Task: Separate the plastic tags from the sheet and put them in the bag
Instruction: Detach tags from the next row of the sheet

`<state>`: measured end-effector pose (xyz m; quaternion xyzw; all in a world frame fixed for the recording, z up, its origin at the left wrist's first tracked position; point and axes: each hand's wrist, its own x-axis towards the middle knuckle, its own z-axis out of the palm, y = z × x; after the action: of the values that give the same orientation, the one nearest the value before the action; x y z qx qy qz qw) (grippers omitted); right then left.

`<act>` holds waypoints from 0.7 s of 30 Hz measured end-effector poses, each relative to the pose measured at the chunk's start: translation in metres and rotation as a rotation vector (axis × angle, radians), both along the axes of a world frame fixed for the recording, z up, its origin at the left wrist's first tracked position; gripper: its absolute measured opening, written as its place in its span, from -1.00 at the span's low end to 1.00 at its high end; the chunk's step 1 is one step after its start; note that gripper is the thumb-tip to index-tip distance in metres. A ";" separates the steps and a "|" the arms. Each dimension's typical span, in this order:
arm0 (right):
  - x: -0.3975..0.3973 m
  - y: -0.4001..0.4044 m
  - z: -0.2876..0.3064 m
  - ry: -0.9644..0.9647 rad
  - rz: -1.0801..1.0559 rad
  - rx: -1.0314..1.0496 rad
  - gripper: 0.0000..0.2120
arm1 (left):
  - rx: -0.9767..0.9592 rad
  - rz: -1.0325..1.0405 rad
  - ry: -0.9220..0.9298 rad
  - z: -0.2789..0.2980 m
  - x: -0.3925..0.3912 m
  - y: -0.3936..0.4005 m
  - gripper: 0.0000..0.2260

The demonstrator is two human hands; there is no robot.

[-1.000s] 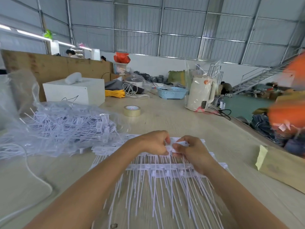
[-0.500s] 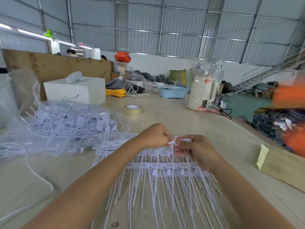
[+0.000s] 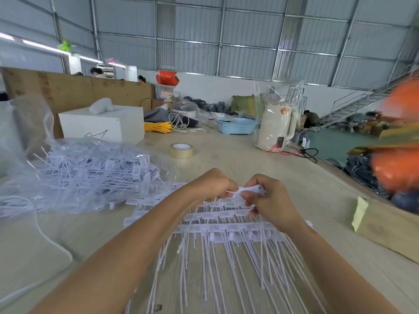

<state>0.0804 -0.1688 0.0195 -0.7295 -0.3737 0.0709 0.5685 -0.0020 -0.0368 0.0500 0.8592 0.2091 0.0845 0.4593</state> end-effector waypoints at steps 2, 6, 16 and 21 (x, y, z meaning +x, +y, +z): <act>0.001 0.000 0.001 -0.086 0.001 -0.032 -0.85 | -0.032 0.006 0.013 0.002 -0.001 0.000 -0.72; 0.008 0.000 -0.003 -0.039 -0.060 -0.027 -0.84 | 0.035 -0.024 0.021 0.003 -0.001 -0.001 -0.68; 0.037 -0.015 -0.020 0.572 -0.164 -0.004 -0.77 | 0.519 0.010 -0.054 0.011 -0.004 0.005 -0.63; 0.030 -0.014 -0.011 0.489 -0.099 0.042 -0.85 | 0.423 -0.135 0.017 0.016 -0.004 -0.006 -0.85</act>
<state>0.1102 -0.1827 0.0085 -0.6963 -0.1903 0.2094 0.6597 -0.0064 -0.0433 0.0657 0.9490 0.1327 0.0885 0.2719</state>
